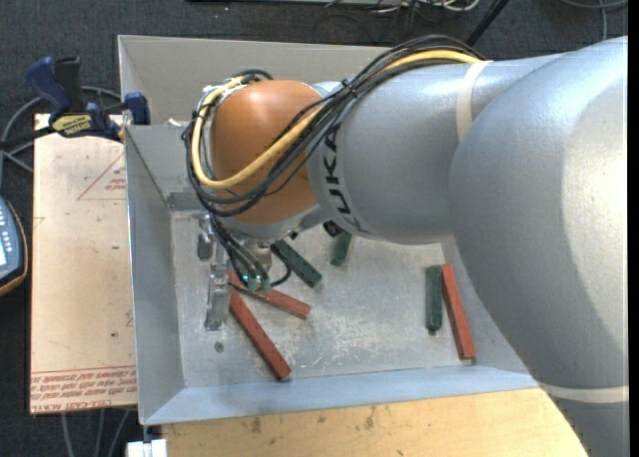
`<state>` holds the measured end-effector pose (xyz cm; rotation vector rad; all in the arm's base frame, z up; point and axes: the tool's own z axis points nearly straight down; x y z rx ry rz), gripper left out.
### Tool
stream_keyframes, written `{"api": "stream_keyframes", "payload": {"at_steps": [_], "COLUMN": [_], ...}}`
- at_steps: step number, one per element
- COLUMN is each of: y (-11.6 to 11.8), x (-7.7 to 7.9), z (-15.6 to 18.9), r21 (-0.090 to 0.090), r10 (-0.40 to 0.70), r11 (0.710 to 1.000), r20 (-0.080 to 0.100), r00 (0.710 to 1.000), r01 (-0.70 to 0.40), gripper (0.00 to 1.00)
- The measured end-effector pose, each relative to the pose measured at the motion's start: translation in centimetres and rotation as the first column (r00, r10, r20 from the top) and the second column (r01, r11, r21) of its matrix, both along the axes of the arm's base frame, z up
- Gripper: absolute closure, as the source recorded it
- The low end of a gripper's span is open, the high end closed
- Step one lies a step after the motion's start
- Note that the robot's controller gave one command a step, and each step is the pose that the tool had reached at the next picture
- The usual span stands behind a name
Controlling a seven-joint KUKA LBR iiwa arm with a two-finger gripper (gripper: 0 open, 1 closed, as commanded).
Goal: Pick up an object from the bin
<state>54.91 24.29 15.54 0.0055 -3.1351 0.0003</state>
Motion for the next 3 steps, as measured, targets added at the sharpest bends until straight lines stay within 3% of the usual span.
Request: {"api": "stream_keyframes", "payload": {"at_steps": [1, 2, 3], "y": [-5.6, -5.24, -5.29], "x": [1.35, 1.41, 1.42], "z": [-8.95, -8.53, -8.55], "r21": [-0.002, 0.002, 0.002], "r10": [-0.086, -0.081, -0.081], "r11": [0.996, 0.997, 0.997], "r20": [0.003, 0.007, 0.007], "r00": [0.996, 0.997, 0.997], "r01": [0.086, 0.081, 0.081], "gripper": [0.0, 1.0, 0.0]}}
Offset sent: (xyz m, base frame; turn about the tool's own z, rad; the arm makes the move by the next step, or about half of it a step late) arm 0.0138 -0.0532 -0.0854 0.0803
